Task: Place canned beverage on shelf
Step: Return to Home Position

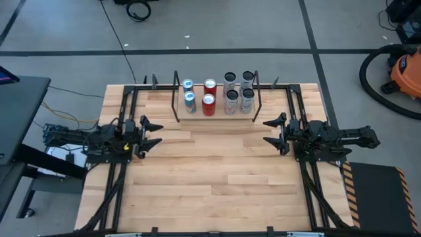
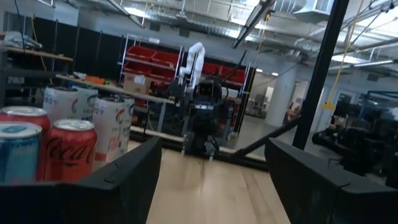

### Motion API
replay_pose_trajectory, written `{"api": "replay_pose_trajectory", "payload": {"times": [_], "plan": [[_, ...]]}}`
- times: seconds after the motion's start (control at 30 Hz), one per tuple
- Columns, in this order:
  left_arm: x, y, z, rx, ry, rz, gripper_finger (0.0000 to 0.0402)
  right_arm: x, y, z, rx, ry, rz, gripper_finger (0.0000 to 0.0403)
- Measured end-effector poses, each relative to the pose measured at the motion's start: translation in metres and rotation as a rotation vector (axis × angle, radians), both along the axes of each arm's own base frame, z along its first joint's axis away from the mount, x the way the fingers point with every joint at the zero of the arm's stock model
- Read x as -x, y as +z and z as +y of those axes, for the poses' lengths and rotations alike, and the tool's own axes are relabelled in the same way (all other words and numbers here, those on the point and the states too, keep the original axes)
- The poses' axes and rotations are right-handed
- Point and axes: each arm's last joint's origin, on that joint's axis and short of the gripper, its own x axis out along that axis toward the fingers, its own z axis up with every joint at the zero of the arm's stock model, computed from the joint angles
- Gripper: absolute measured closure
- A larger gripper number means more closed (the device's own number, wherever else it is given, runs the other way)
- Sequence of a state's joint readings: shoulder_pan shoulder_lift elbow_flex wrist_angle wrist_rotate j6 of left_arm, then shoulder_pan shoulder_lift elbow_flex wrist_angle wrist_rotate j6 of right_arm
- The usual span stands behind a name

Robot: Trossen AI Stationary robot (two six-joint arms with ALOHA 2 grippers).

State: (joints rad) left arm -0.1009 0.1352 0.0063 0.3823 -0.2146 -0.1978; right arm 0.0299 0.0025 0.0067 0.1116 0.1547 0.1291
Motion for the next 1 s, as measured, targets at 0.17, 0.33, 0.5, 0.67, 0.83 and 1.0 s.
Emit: {"api": "replay_pose_trajectory", "payload": {"times": [0.17,0.33,0.5,0.67,0.83,1.0], "plan": [[0.0,-0.007,0.0,-0.007,0.0,0.067,0.0113,0.0,0.0,0.0,0.0,0.0,0.0,0.0045],[0.002,-0.011,0.0,-0.011,0.0,0.107,0.0113,0.0,0.0,0.0,0.0,0.0,0.0,0.0045],[0.005,-0.008,0.001,-0.008,0.001,0.072,0.0113,0.0,0.0,0.0,0.0,0.0,0.0,0.0045],[0.008,-0.005,0.003,-0.004,0.026,0.037,0.0113,0.0,0.0,0.0,0.0,0.0,0.0,0.0045],[0.007,-0.008,0.007,-0.005,0.061,0.062,0.0113,0.0,0.0,0.0,0.0,0.001,-0.003,0.0045],[0.007,-0.008,0.008,-0.004,0.078,0.063,0.0113,0.0,0.001,0.0,0.0,0.0,-0.007,0.0045]]}}
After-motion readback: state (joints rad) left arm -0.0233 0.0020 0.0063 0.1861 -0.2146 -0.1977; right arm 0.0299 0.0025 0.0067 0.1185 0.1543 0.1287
